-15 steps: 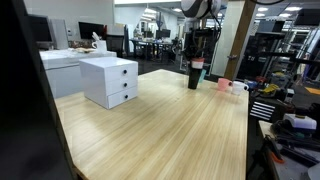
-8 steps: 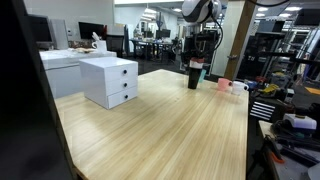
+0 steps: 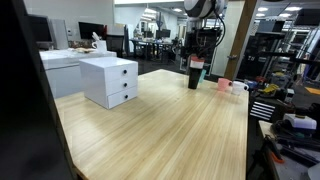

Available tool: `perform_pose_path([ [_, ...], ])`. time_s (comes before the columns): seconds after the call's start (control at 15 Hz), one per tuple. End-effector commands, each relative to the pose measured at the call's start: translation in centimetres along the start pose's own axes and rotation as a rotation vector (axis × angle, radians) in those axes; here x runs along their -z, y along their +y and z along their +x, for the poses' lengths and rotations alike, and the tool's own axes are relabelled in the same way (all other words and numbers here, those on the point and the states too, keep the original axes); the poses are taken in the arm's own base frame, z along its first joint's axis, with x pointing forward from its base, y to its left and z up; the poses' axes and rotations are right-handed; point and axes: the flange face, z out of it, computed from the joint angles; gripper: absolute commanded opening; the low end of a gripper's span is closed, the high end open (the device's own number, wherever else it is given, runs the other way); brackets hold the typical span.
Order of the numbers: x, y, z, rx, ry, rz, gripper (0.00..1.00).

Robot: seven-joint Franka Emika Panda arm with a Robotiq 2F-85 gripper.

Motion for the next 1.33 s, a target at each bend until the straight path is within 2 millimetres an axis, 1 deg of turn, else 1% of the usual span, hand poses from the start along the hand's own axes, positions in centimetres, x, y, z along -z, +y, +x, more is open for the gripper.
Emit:
perform_pose_path([
  [0.0,1.4,0.3,-1.4,0.029,0.032,0.019,1.00],
  [0.13,2.4,0.3,-1.4,0.024,0.049,0.029,1.00],
  [0.47,6.1,0.5,-0.7,-0.008,0.133,0.083,1.00],
  [0.67,8.6,1.5,0.5,-0.065,0.200,0.133,1.00],
  [0.8,9.5,3.1,1.9,-0.128,0.263,0.145,1.00],
  [0.93,10.1,5.7,3.3,-0.218,0.317,0.144,1.00],
  [1.0,10.0,7.3,4.0,-0.273,0.335,0.139,1.00],
  [1.13,9.4,10.3,5.1,-0.376,0.356,0.122,1.00],
  [1.2,8.5,12.0,5.6,-0.439,0.353,0.108,1.00],
  [1.27,7.8,13.2,5.9,-0.483,0.344,0.100,1.00],
])
